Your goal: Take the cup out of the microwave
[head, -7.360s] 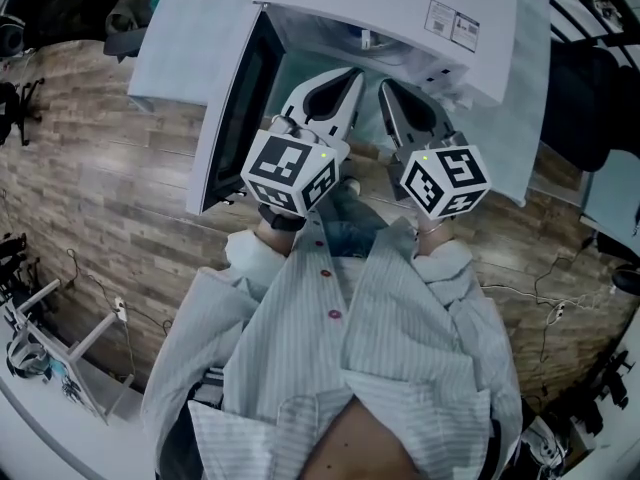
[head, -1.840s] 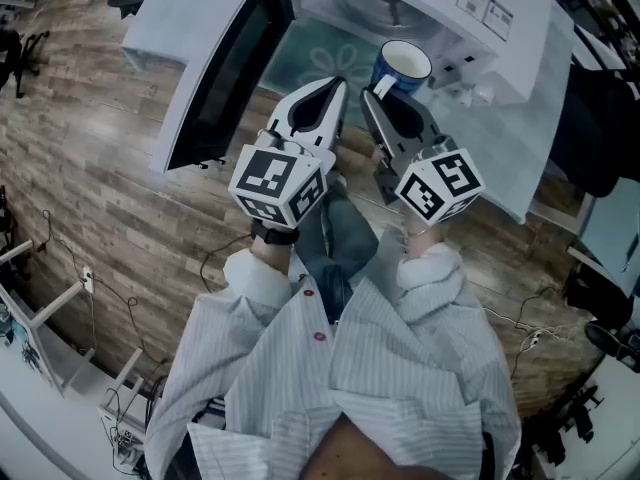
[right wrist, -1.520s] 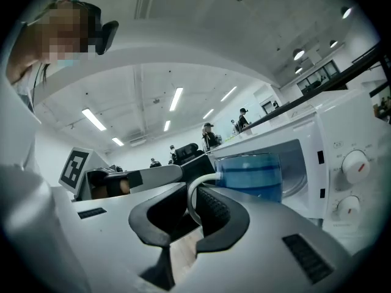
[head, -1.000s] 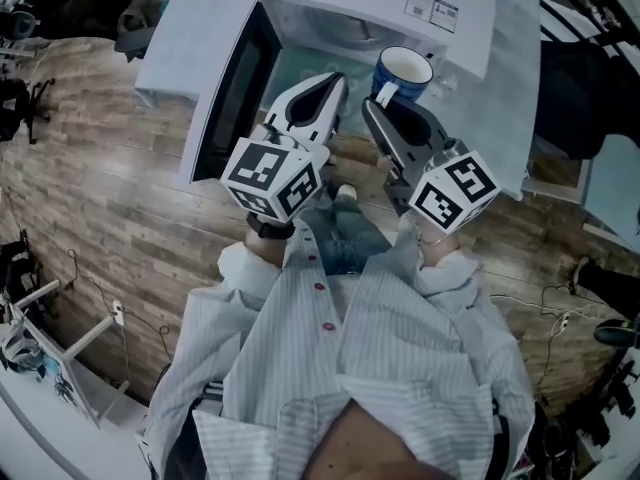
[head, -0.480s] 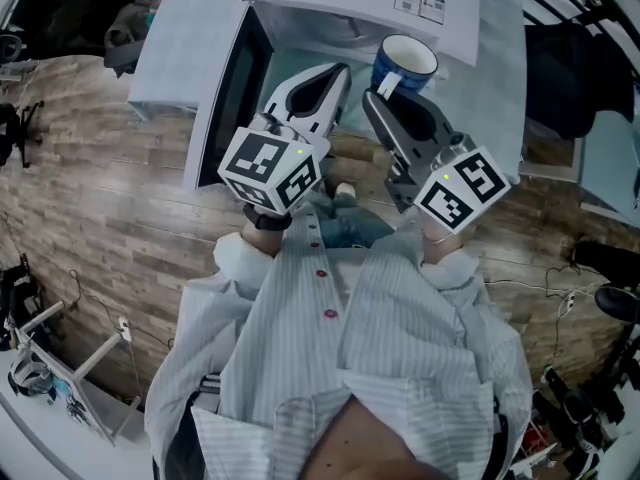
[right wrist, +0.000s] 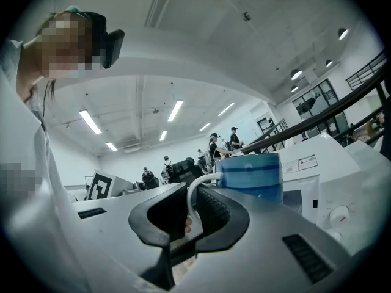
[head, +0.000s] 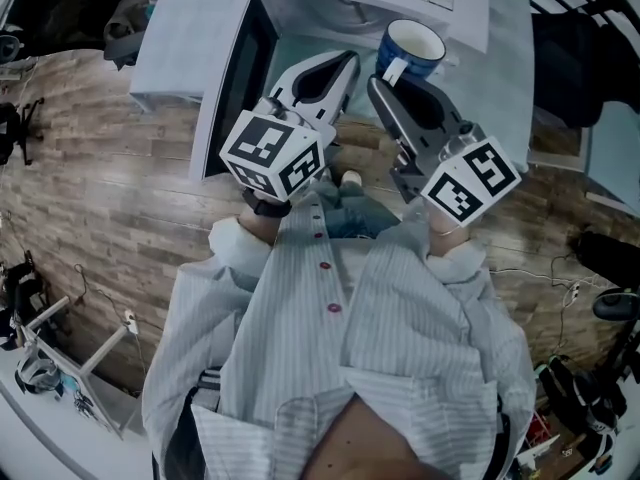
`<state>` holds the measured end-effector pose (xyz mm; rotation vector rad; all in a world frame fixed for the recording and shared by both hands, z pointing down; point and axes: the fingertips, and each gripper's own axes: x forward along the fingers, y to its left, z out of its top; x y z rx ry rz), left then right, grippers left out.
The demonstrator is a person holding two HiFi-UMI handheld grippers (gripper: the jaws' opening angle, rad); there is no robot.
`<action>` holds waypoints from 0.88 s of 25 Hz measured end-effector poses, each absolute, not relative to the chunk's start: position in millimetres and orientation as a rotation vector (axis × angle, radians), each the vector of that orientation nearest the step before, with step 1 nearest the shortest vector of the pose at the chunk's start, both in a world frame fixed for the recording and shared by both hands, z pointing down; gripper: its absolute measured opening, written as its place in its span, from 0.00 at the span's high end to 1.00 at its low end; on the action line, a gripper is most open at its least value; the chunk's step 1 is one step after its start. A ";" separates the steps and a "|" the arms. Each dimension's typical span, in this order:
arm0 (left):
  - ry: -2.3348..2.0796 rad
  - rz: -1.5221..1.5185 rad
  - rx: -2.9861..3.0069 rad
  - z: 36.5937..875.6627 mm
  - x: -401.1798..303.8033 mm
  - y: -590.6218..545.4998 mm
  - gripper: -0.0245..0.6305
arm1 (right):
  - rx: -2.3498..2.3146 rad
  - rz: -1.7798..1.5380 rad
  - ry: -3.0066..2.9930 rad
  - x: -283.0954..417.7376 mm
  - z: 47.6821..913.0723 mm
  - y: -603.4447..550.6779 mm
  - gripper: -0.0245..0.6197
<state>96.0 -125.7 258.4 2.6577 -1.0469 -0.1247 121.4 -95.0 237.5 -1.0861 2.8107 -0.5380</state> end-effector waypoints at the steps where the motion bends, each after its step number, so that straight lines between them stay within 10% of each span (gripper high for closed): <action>1: -1.043 -0.127 2.655 259.0 96.0 -125.4 0.95 | -1.087 -0.539 2.812 121.4 237.6 -94.4 0.86; 22: -0.916 -0.079 2.677 262.2 108.1 -117.9 0.95 | -1.106 -0.547 2.825 135.0 236.8 -85.5 0.86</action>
